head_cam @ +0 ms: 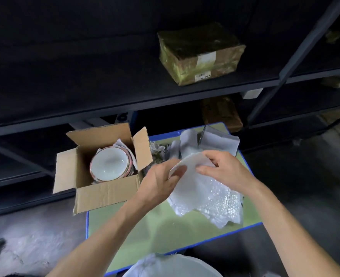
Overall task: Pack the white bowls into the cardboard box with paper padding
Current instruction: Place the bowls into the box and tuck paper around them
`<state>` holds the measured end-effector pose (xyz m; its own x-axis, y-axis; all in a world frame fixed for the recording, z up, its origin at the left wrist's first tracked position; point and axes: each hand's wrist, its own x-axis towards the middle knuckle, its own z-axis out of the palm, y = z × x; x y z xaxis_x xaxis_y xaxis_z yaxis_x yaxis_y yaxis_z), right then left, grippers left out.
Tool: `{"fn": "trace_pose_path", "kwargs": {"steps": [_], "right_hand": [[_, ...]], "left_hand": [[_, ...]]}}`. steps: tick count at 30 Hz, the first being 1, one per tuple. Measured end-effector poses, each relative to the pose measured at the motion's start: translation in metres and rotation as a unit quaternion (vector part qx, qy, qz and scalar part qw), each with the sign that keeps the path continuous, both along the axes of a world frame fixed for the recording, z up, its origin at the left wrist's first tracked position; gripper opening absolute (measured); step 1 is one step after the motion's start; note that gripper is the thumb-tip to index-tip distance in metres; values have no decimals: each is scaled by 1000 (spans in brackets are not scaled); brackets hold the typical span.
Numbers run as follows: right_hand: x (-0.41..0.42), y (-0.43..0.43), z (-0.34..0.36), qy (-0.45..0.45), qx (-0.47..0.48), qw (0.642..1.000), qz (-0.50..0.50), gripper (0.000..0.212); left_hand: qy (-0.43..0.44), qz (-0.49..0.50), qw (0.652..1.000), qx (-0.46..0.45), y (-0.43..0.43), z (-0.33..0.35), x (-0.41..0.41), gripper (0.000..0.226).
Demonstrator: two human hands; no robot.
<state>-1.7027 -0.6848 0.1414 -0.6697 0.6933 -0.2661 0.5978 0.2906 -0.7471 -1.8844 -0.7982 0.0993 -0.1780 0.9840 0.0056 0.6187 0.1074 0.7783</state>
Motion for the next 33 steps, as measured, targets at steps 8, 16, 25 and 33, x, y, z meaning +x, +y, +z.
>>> {"fn": "trace_pose_path", "kwargs": {"steps": [8,16,25,33], "right_hand": [[-54,-17,24,-54,36,998,2,38],[-100,-31,69,-55,155,984,-73,30],[-155,-45,67,-126,263,955,-50,26],[-204,-55,51,-195,268,944,-6,14]], "left_hand": [[-21,79,995,48,-26,20,-48,29],[95,131,987,-5,-26,-13,-131,21],[99,80,989,-70,-8,-35,-131,14],[91,69,992,-59,-11,-39,-154,24]]}}
